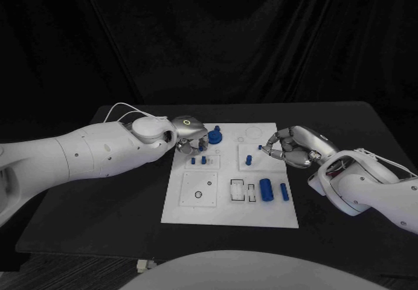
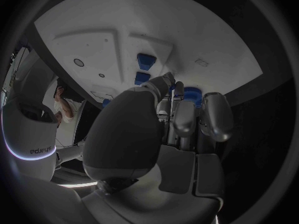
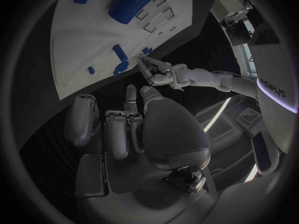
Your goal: Assemble the parts on the task board
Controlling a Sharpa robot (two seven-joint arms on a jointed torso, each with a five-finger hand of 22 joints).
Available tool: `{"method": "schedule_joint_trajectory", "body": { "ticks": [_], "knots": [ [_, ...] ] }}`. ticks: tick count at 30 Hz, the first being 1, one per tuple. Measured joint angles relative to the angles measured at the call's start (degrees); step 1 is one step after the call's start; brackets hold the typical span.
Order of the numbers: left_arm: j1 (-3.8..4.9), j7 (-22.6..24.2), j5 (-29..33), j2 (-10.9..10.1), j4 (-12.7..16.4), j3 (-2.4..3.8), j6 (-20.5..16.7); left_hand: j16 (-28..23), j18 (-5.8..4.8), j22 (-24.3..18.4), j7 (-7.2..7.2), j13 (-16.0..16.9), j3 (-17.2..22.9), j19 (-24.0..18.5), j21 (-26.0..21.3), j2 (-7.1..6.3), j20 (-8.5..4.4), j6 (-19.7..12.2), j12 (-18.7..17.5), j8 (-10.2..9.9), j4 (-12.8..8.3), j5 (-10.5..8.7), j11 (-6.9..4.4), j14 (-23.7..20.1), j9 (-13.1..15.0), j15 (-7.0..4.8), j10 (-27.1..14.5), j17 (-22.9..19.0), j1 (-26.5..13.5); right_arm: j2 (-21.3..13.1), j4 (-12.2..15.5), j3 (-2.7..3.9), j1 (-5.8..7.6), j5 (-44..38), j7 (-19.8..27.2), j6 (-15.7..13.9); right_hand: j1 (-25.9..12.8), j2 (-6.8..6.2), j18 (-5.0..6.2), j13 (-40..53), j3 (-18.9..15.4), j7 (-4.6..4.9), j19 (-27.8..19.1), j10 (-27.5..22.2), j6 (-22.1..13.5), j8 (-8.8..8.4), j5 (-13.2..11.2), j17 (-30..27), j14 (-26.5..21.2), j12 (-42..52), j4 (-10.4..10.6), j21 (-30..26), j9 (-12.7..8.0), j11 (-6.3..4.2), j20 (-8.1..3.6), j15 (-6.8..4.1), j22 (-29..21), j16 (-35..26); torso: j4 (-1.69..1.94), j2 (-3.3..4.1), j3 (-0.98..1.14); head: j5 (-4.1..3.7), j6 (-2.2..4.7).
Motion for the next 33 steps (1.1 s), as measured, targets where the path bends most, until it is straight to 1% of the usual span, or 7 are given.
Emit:
{"method": "schedule_joint_trajectory", "body": {
  "ticks": [3, 7, 9, 11, 14, 24, 33],
  "knots": [
    [-0.16, -0.2, 0.0, 0.2, -0.3, 0.01, 0.0, 0.0, 0.00, 0.0, 0.31, 0.0, 0.0, 0.0, -0.5, 0.00, 0.01, -0.3, -1.0, -1.1, 0.0, 0.00, -0.01, -0.1, 0.0, 0.11, 0.0, -0.4, 0.0, 0.0, 0.0, 0.00, -0.02, 0.0, 0.0, 0.1, 0.0, 0.00, 0.00, 0.0, 0.0, 0.00, 0.0, 0.0, 0.0, 0.00, 0.0, 0.0, 0.0, 0.0, 0.0, 0.0, 0.0, 0.00, 0.00, 0.00, 0.0, 0.0, 0.00, 0.00, 0.00, 0.02, 0.00],
    [-0.45, -0.5, 0.0, 0.4, -0.8, -0.10, 0.4, -0.7, 0.00, 0.0, -1.71, 0.0, 0.0, -0.2, -1.3, -0.01, 0.20, -4.2, -1.6, -1.6, 0.0, 0.00, -0.73, -0.9, -0.6, 0.02, -1.0, -1.6, 0.0, 0.0, 0.0, 0.00, -0.05, 0.0, -0.1, 0.2, 0.0, 0.00, 0.00, 0.0, 0.0, 0.00, 0.0, 0.0, 0.0, 0.00, 0.0, 0.0, 0.0, 0.0, 0.0, 0.0, 0.0, 0.00, 0.00, 0.00, 0.0, 0.0, 0.00, 0.02, 0.00, -0.01, 0.00],
    [-0.69, -0.6, 0.0, 0.4, -0.9, -0.22, 0.8, -1.3, 0.00, 0.0, -2.41, 0.0, 0.0, -0.2, -2.0, -0.58, 0.21, -6.6, -2.0, -1.6, 0.0, 0.00, -0.33, -1.0, -1.0, 0.22, -2.4, -1.9, -0.6, 0.0, 0.0, 0.00, -0.07, 0.0, -0.1, 0.3, 0.0, 0.00, 0.00, 0.0, 0.0, 0.00, 0.0, 0.0, 0.0, 0.00, 0.0, 0.0, 0.0, 0.0, 0.0, 0.0, 0.0, 0.00, 0.00, 0.00, 0.0, 0.0, 0.00, 0.02, -0.01, -0.07, 0.00],
    [-0.75, -0.7, 0.0, 0.4, -1.0, -0.21, 1.0, -1.3, 0.01, 0.0, -3.40, 0.0, 3.1, -0.4, -2.0, -1.21, 0.42, -8.5, -3.0, -1.6, -0.5, 0.00, -0.05, -1.0, -1.5, 0.22, -3.4, -2.7, -1.2, 0.0, 0.0, -0.01, -0.07, 0.0, -0.1, 0.3, 0.0, 0.00, 0.00, 0.0, 0.0, 0.00, 0.0, 0.0, 0.0, 0.00, 0.0, 0.0, 0.0, 0.0, 0.0, 0.0, 0.0, 0.00, 0.00, 0.00, 0.0, 0.0, 0.00, 0.02, -0.01, -0.07, 0.00],
    [-0.75, -0.8, 0.0, 0.4, -1.1, -0.15, 1.1, -1.3, 0.01, 0.0, -3.79, 0.0, 3.3, -0.4, -2.6, -1.21, 0.42, -9.9, -3.0, -1.5, -0.3, 0.00, -0.09, -1.4, -1.6, 0.55, -3.4, -2.7, -1.2, 0.0, 0.0, -0.01, -0.08, 0.1, -0.2, 0.5, 0.9, -0.89, 0.00, 0.0, 0.0, 0.00, 0.0, 0.0, 0.0, 0.00, 0.0, 0.0, 0.0, 0.0, 0.0, 0.0, 0.0, 0.00, 0.00, 0.00, 0.0, 0.0, 0.00, 0.01, -0.01, -0.06, 0.00],
    [-0.75, -1.0, 0.0, -0.3, -1.2, -0.18, 0.6, -2.0, 0.02, 0.0, -5.87, 0.1, 3.3, -0.9, -3.3, -1.21, 0.82, -14.7, -4.1, -1.5, -0.3, -0.01, 0.41, -2.2, -2.9, 0.56, -5.6, -3.6, -1.2, 0.1, -0.1, -0.01, -0.16, 0.1, -0.4, 0.8, 0.9, -0.88, 0.00, 0.0, 0.0, 0.00, 0.0, 0.0, 0.0, 0.00, 0.0, 0.0, 0.0, 0.0, 0.0, 0.0, 0.0, 0.00, 0.00, 0.00, 0.0, 0.0, 0.00, 0.02, -0.03, 0.11, 0.00],
    [-0.83, -0.7, -0.1, -2.6, -1.1, -0.23, -2.7, -2.0, 0.01, 0.0, -6.17, 0.1, 3.3, -0.8, -3.3, -1.22, 0.81, -14.9, -4.1, -1.5, -0.3, -0.02, 0.40, -2.6, -3.1, 0.92, -5.6, -3.6, -1.2, -0.5, -0.1, 0.01, -0.18, 0.1, -0.4, 0.8, 0.9, -0.89, 0.00, 0.0, 0.0, 0.00, 0.0, 0.0, 0.0, 0.00, 0.0, 0.0, 0.0, 0.0, 0.0, 0.0, 0.0, 0.00, 0.00, 0.00, 0.0, 0.0, 0.00, 0.01, -0.03, 0.23, 0.00]
  ]
}}
